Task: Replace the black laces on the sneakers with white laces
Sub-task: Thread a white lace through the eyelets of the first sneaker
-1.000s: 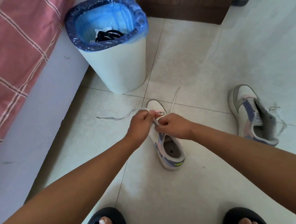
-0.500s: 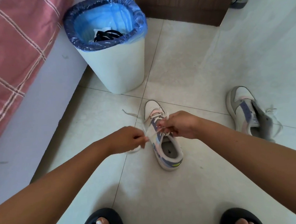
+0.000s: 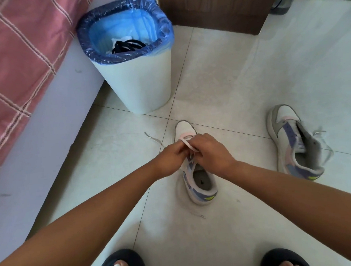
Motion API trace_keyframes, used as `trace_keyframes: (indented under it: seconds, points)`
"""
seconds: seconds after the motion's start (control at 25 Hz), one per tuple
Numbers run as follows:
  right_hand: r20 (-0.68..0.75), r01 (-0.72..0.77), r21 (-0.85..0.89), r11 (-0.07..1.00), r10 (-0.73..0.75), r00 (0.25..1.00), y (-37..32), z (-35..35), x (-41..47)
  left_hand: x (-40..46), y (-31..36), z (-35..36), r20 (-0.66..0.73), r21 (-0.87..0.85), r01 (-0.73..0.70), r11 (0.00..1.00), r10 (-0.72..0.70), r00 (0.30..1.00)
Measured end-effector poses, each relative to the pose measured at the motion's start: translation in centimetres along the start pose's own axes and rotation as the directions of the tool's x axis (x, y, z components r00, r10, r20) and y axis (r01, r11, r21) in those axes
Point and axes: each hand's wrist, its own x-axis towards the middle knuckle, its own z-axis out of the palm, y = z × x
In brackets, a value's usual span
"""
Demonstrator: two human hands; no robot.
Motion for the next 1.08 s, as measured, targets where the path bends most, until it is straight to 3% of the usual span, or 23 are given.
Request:
trace_keyframes:
  seconds: [0.12,0.32,0.44,0.56,0.6,0.64,0.68,0.76,0.8,0.84,0.92,0.96,1.04,1.08]
  points:
    - [-0.075,-0.129,0.135,0.982,0.14,0.987,0.8,-0.2,0.1,0.4,-0.6,0.1,0.057,-0.135,0.027,0.99,-0.02,0.998]
    - [0.006,-0.384,0.431,0.817,0.423,0.906,1.2,-0.5,-0.7,1.3,-0.9,0.5,-0.056,-0.024,0.059,0.998,-0.06,0.997]
    - [0.084,-0.454,0.566,0.688,0.499,0.862,1.2,-1.0,-1.8,1.0,-1.2,0.0,-0.203,0.23,0.015,0.973,0.033,0.979]
    - [0.145,-0.495,0.661,0.564,0.551,0.822,1.2,-1.2,-3.7,0.9,-2.1,-1.0,-0.233,0.657,0.079,0.749,0.102,0.967]
    - [0.17,-0.509,0.686,0.519,0.567,0.806,1.2,-1.1,-4.4,1.2,-2.4,-1.1,-0.268,0.667,0.127,0.734,0.076,0.96]
    - [0.189,-0.52,0.706,0.481,0.58,0.793,1.1,-0.9,-5.0,1.4,-2.4,-1.1,-0.331,0.583,0.197,0.788,0.008,0.944]
    - [0.198,-0.525,0.72,0.454,0.59,0.782,1.0,-0.8,-5.3,1.9,-2.6,-0.9,-0.385,0.429,0.233,0.872,-0.057,0.921]
    - [0.214,-0.533,0.734,0.422,0.602,0.77,0.9,-0.7,-5.5,2.2,-1.8,-0.6,-0.435,0.189,0.324,0.927,-0.216,0.874]
    - [0.226,-0.542,0.732,0.414,0.602,0.766,0.7,-0.7,-5.5,2.3,-1.9,-0.7,-0.433,0.214,0.321,0.923,-0.205,0.878]
    - [0.238,-0.549,0.73,0.408,0.6,0.763,0.6,-0.7,-5.6,2.6,-2.5,-1.2,-0.462,0.421,0.285,0.861,-0.066,0.884]
    - [0.258,-0.559,0.731,0.391,0.599,0.758,0.4,-0.8,-5.8,2.1,-1.8,-1.8,-0.421,0.622,0.274,0.734,0.018,0.907]
    - [0.262,-0.561,0.732,0.387,0.601,0.755,0.3,-0.8,-6.0,2.3,-1.8,-2.0,-0.396,0.578,0.34,0.742,-0.109,0.912]
    - [0.259,-0.57,0.722,0.393,0.611,0.748,0.2,-0.7,-6.2,2.9,-2.0,-1.8,-0.373,0.549,0.325,0.77,-0.123,0.92]
    - [0.259,-0.576,0.716,0.394,0.617,0.743,0.2,-0.8,-6.1,3.0,-2.0,-1.7,-0.355,0.439,0.376,0.816,-0.227,0.907]
